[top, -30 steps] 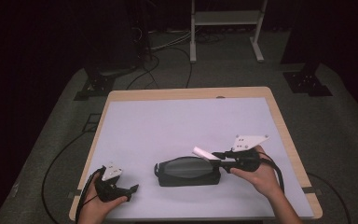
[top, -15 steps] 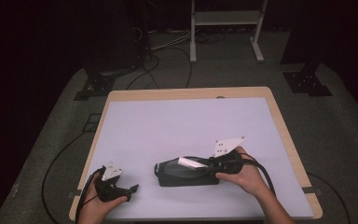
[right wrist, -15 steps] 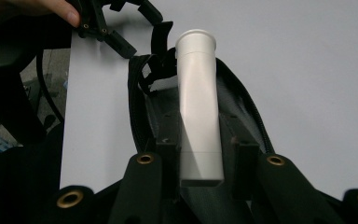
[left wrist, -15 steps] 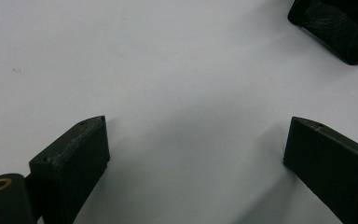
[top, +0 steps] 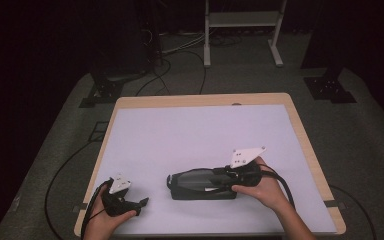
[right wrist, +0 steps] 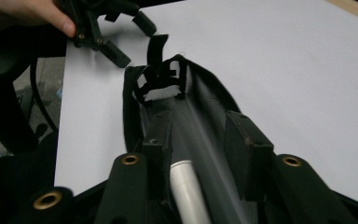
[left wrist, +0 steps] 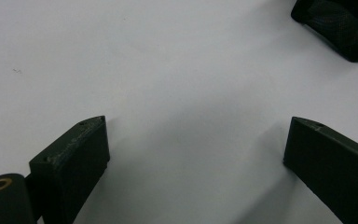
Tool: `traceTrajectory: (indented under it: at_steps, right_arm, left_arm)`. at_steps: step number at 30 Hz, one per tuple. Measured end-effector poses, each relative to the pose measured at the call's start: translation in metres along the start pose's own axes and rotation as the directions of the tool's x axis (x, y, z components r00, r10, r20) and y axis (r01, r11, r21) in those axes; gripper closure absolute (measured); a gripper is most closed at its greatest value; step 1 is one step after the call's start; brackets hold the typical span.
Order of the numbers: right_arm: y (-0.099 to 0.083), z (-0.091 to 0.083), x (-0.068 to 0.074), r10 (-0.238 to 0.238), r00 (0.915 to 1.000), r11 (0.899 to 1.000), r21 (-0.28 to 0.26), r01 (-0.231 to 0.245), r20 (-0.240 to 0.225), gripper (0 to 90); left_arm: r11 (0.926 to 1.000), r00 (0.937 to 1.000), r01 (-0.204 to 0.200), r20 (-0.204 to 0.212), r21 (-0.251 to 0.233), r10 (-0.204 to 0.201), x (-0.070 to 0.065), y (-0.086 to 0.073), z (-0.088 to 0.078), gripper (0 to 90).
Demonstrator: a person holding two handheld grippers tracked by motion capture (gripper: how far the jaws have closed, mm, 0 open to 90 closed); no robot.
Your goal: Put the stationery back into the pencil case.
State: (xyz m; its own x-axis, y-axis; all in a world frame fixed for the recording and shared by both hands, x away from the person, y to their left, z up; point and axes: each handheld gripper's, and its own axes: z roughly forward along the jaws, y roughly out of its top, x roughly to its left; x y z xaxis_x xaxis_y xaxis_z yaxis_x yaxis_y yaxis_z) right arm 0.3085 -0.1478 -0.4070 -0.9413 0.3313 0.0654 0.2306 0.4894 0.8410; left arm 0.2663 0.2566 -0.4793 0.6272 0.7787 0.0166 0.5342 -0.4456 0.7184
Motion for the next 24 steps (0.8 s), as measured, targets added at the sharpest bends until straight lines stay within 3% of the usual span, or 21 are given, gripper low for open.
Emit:
traceTrajectory:
  at_steps: [8, 15, 20, 24]
  right_arm:
    - [-0.012, -0.019, -0.005, 0.044, 0.9975, 0.999, -0.016, -0.043, 0.055, 50.4]
    - [-0.029, -0.039, -0.006, 0.079, 0.9903, 0.997, -0.033, -0.076, 0.114, 43.9]
    - [-0.045, -0.051, -0.009, 0.101, 0.9818, 0.995, -0.026, -0.098, 0.161, 39.2]
    - [-0.063, -0.062, -0.012, 0.123, 0.9701, 0.992, -0.008, -0.124, 0.209, 37.3]
  left_arm:
    - [1.0000, 1.0000, -0.002, 0.000, 0.002, 0.002, 0.000, 0.000, 0.000, 5.9]
    - [1.0000, 1.0000, -0.003, 0.000, 0.002, 0.003, 0.000, 0.000, 0.000, 5.9]
    - [1.0000, 1.0000, -0.003, -0.001, 0.002, 0.003, 0.000, 0.000, 0.000, 5.9]
    - [1.0000, 1.0000, -0.003, -0.001, 0.001, 0.003, 0.000, 0.000, 0.000, 5.9]
